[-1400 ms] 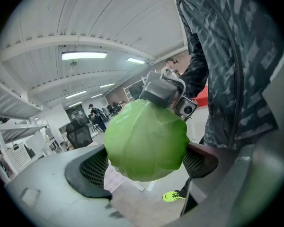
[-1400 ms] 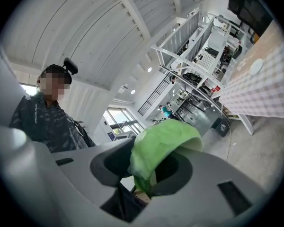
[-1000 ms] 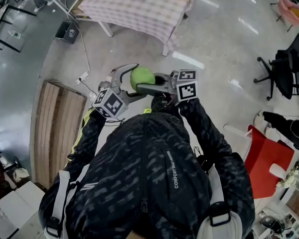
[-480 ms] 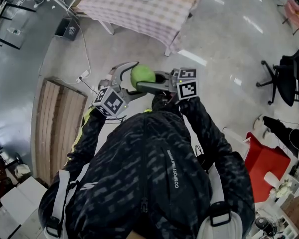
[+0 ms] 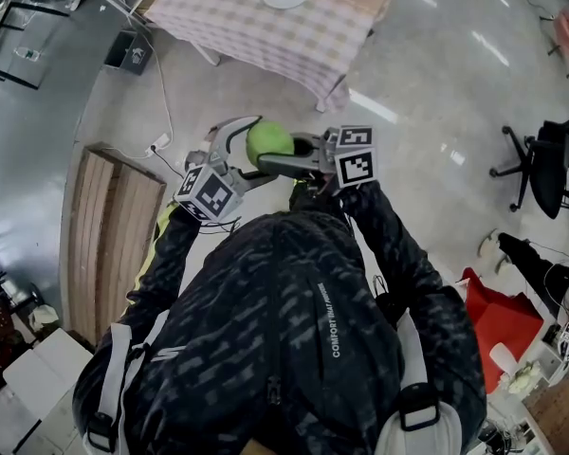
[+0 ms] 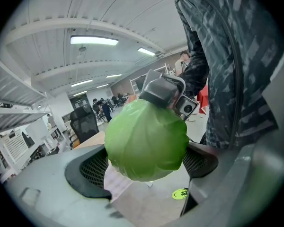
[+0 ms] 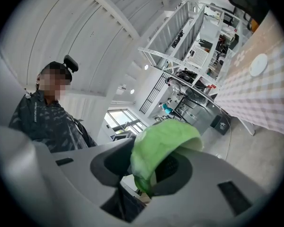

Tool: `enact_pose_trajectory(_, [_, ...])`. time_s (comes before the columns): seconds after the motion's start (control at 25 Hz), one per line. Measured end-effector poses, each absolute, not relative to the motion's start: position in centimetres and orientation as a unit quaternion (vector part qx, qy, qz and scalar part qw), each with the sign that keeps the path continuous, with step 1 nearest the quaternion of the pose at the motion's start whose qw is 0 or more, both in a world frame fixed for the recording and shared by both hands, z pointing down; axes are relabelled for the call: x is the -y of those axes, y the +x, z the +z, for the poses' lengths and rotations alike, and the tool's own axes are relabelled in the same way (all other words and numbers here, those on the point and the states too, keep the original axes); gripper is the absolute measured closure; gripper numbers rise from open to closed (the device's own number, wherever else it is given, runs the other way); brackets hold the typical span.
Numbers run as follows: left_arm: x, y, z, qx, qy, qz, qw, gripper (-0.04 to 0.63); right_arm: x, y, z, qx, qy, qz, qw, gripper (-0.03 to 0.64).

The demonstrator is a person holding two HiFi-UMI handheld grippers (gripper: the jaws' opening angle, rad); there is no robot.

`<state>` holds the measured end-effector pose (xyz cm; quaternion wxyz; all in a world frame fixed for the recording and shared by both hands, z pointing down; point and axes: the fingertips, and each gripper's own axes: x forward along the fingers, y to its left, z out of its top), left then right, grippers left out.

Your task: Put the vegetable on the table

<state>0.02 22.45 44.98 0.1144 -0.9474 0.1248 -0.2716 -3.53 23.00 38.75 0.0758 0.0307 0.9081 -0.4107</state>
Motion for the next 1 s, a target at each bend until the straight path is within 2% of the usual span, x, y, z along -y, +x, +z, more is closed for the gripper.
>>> enact_pose_trajectory(1.0, [-9.6, 4.3, 45.8, -0.141, -0.941, -0.287, 0.108, 0.118, -10.2, 0.9, 39.5, -0.905, 0.051, -0.415, 0.075, 0.499])
